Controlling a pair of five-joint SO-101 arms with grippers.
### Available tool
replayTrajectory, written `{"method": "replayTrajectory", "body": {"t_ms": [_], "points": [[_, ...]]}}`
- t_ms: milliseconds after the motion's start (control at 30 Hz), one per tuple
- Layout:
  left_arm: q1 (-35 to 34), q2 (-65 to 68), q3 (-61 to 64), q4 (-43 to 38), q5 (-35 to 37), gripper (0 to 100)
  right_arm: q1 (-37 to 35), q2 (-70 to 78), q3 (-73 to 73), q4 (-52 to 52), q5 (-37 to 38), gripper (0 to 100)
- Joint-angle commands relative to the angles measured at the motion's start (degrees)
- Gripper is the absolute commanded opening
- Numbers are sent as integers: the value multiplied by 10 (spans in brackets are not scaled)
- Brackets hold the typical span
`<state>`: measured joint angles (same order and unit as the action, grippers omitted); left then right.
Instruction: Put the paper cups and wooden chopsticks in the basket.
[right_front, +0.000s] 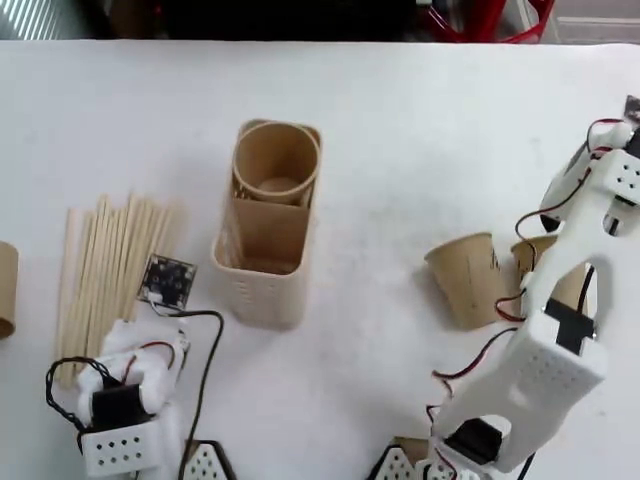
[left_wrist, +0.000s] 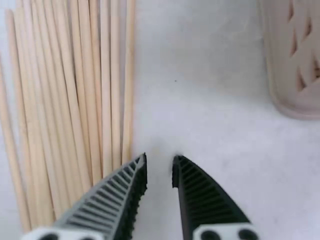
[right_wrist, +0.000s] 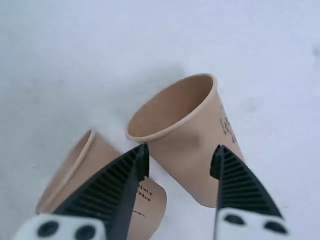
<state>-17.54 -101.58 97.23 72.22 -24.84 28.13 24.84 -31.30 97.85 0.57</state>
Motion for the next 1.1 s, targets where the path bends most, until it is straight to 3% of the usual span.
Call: {"method": "replayTrajectory", "body": {"t_ms": [0, 567, 900, 1067], "points": [[-3, -4, -1, 3, -4, 103, -6, 12, -25, 5, -19, 211], [-3, -4, -1, 3, -4, 103, 29, 86, -38, 5, -22, 211], [-3, -4, -1, 3, -4, 103, 34, 65, -88, 5, -138, 211], [-3, -4, -1, 3, -4, 103, 29, 70, -88, 5, -153, 212]]}}
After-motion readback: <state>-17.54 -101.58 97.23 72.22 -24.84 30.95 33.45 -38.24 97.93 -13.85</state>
